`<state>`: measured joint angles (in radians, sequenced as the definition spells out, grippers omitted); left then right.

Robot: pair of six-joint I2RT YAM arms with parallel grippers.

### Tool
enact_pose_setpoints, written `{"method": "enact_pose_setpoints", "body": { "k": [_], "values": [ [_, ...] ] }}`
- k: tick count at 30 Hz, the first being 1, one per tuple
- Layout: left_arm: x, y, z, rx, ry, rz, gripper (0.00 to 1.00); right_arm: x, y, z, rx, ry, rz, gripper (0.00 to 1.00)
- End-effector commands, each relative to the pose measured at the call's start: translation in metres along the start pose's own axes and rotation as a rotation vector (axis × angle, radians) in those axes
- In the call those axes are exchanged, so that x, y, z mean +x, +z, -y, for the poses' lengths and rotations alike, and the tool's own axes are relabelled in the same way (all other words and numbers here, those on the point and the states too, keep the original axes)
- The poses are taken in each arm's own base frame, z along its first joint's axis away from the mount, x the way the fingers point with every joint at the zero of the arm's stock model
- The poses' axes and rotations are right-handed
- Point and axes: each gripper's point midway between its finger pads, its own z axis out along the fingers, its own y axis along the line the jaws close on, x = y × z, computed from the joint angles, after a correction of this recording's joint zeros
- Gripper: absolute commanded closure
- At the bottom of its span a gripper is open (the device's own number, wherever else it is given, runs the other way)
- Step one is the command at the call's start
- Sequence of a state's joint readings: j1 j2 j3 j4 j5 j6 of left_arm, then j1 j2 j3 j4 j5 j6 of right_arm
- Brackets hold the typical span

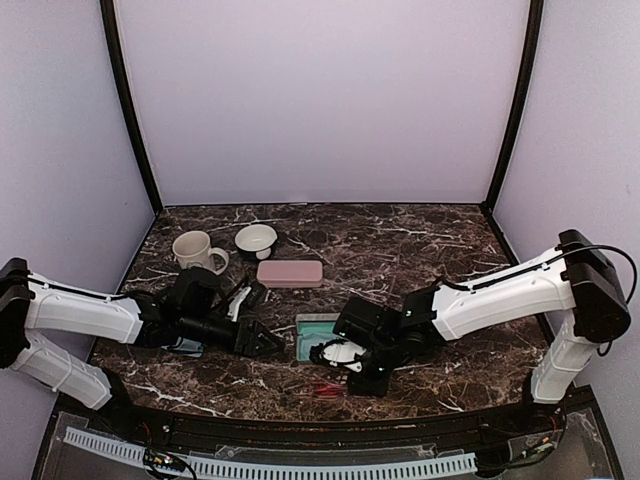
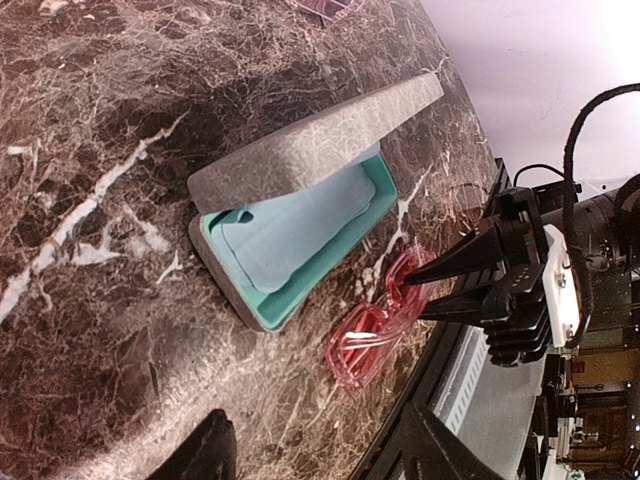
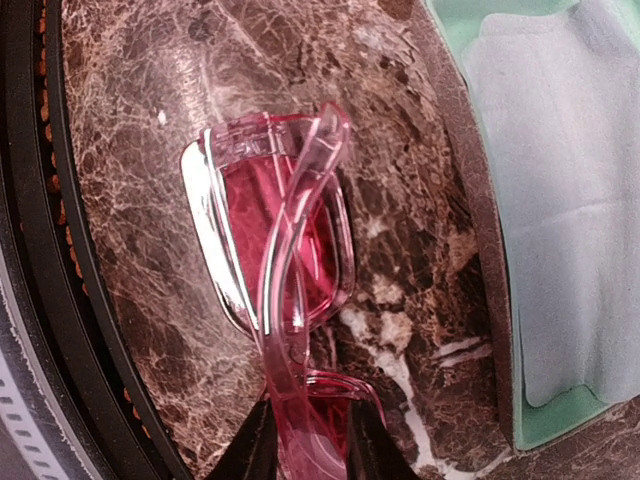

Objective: Organize the sunglasses
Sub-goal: Put down the sunglasses at the center of the board.

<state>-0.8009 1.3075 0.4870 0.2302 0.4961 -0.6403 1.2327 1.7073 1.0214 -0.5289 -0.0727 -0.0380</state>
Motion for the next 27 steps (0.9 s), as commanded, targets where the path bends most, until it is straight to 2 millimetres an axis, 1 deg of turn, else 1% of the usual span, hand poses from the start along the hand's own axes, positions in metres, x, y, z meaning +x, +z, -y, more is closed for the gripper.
{"method": "enact_pose_setpoints", "body": {
  "k": [1,6,10,16,18,21,23,27],
  "values": [
    [0.005,0.002,0.000,0.013,0.010,-0.012,0.42,-0.009,-0.005,-0.003,0.003,-0.020,0.019,0.78],
    [0.000,-0.002,0.007,0.031,0.071,0.024,0.42,-0.009,-0.008,-0.005,-0.005,-0.027,0.025,0.86],
    [-0.002,-0.005,0.019,0.038,0.193,0.066,0.42,-0.013,-0.015,-0.009,-0.036,-0.028,0.055,0.92],
    [-0.003,-0.011,0.045,0.068,0.459,0.166,0.42,-0.026,-0.040,-0.012,-0.135,-0.005,0.141,0.95],
    [-0.001,-0.013,0.055,0.087,0.548,0.187,0.42,-0.033,-0.056,-0.015,-0.180,-0.008,0.184,0.95],
    [0.001,-0.016,0.066,0.099,0.680,0.212,0.42,-0.037,-0.068,-0.016,-0.230,-0.003,0.211,0.96],
    [0.002,-0.020,0.072,0.106,0.755,0.236,0.41,-0.037,-0.071,-0.011,-0.235,0.011,0.213,0.96],
    [-0.001,-0.028,0.069,0.072,0.809,0.283,0.41,-0.031,-0.061,-0.006,-0.218,0.025,0.170,0.93]
  ]
}}
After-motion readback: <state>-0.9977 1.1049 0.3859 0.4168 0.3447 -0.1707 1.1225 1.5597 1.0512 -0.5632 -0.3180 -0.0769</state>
